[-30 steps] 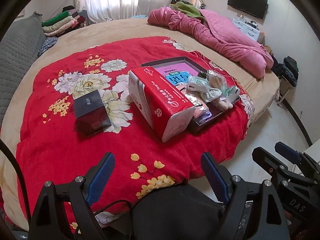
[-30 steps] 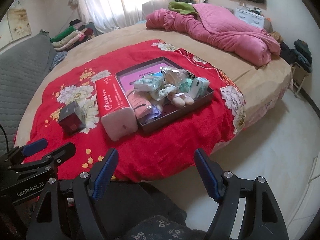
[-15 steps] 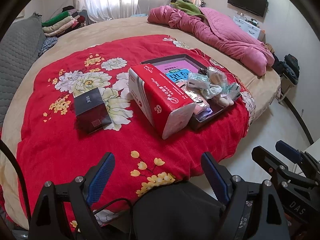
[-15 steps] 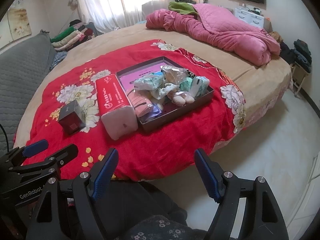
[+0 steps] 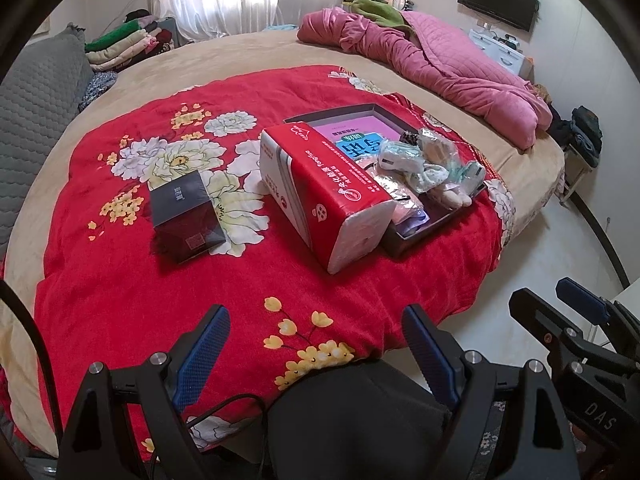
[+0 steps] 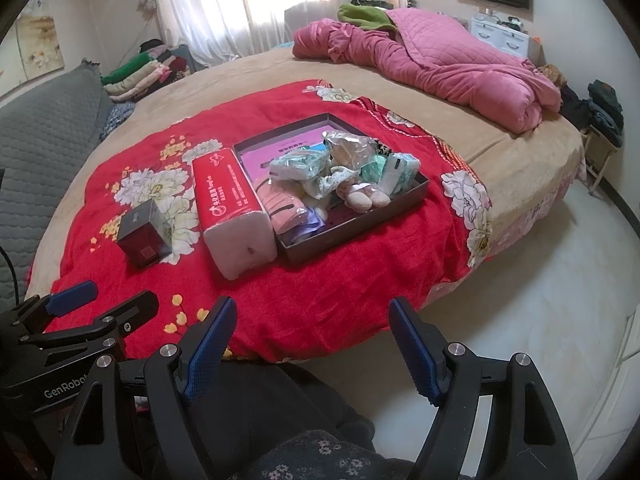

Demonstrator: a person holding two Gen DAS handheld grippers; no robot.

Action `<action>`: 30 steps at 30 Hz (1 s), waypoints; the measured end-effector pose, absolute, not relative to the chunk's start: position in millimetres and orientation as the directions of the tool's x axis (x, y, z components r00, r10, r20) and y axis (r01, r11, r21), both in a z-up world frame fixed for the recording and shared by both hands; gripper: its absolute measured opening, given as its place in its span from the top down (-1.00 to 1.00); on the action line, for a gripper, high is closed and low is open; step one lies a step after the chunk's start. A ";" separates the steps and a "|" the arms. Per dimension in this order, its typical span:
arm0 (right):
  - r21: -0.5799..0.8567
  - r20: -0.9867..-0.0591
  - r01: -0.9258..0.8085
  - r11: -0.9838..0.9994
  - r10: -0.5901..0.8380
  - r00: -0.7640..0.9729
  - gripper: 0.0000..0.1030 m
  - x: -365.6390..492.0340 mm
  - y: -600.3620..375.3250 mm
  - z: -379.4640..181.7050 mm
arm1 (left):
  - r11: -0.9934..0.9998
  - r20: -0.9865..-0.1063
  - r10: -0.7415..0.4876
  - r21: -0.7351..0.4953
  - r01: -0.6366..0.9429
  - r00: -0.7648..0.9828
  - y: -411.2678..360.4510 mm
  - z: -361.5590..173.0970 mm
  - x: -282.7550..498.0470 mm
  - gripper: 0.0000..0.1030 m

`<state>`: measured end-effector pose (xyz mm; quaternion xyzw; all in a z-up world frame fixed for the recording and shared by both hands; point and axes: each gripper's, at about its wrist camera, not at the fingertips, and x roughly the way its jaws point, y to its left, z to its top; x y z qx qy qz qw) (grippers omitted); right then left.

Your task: Organize soft objects

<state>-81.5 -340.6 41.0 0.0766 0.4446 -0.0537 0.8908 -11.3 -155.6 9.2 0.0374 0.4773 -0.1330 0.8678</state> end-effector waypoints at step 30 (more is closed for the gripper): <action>0.088 -0.805 0.157 0.984 -0.023 0.593 -0.54 -80.7 -338.6 37.8 | 0.966 -0.851 -0.172 -0.047 0.255 0.497 -153.4 2.1 -8.3 -0.69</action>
